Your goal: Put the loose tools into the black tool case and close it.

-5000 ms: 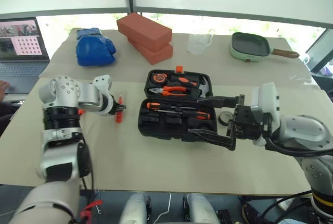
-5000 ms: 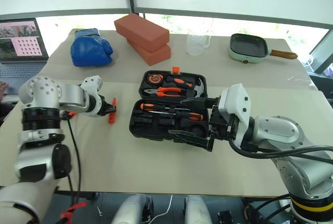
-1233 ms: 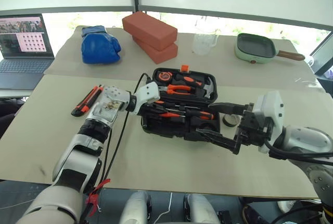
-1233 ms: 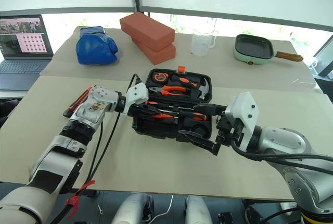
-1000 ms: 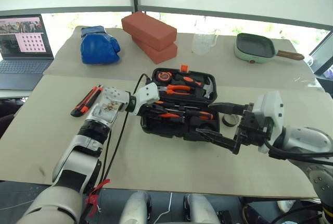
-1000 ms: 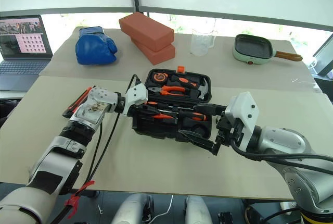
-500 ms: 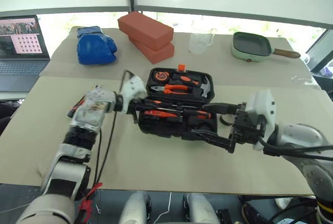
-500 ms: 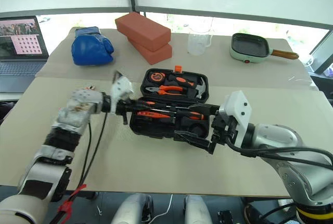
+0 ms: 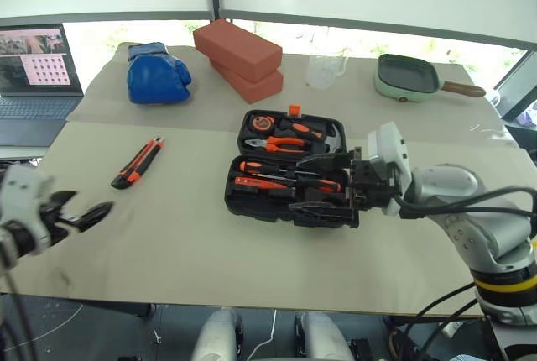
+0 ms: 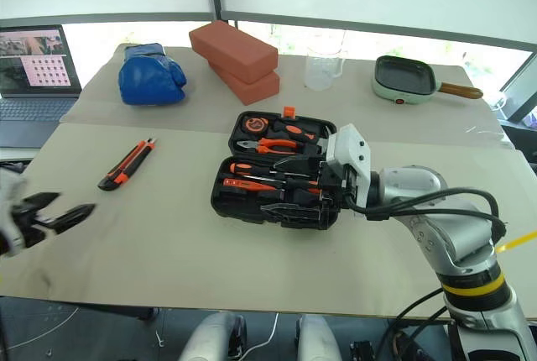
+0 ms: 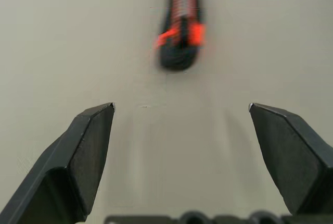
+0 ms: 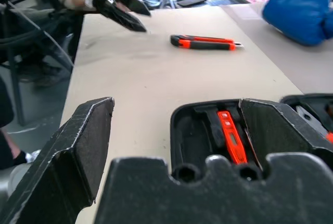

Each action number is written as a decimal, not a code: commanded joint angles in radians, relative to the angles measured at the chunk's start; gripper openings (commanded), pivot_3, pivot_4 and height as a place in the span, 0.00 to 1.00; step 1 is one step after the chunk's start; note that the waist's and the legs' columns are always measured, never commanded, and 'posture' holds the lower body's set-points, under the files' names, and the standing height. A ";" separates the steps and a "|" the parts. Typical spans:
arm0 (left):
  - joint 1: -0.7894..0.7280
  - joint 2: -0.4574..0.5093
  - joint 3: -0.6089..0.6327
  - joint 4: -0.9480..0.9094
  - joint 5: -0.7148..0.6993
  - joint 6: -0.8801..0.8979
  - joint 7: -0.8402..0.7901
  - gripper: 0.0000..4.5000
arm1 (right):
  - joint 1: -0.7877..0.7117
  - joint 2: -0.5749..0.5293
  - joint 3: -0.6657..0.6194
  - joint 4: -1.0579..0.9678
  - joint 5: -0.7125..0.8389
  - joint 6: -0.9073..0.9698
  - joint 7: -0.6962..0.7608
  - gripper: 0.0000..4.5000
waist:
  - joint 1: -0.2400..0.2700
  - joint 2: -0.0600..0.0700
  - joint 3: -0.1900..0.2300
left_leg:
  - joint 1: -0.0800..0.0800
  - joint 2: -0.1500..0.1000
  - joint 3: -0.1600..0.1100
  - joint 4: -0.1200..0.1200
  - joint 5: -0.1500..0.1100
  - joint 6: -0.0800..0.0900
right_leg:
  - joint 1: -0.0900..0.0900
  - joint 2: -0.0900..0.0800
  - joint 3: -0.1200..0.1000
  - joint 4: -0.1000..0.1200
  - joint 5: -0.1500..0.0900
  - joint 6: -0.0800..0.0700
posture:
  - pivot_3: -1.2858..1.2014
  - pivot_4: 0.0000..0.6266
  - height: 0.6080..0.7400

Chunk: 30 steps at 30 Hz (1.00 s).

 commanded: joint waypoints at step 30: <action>-0.905 0.059 -0.749 1.064 0.266 -0.331 -0.154 0.67 | 0.179 -0.003 -0.095 -0.218 -0.008 0.023 -0.162 1.00 | -0.009 -0.002 -0.001 | -0.002 0.000 0.008 -0.002 0.002 -0.003 | -0.001 0.005 0.000 0.001 0.001 -0.002 | 0.52 0.24 0.99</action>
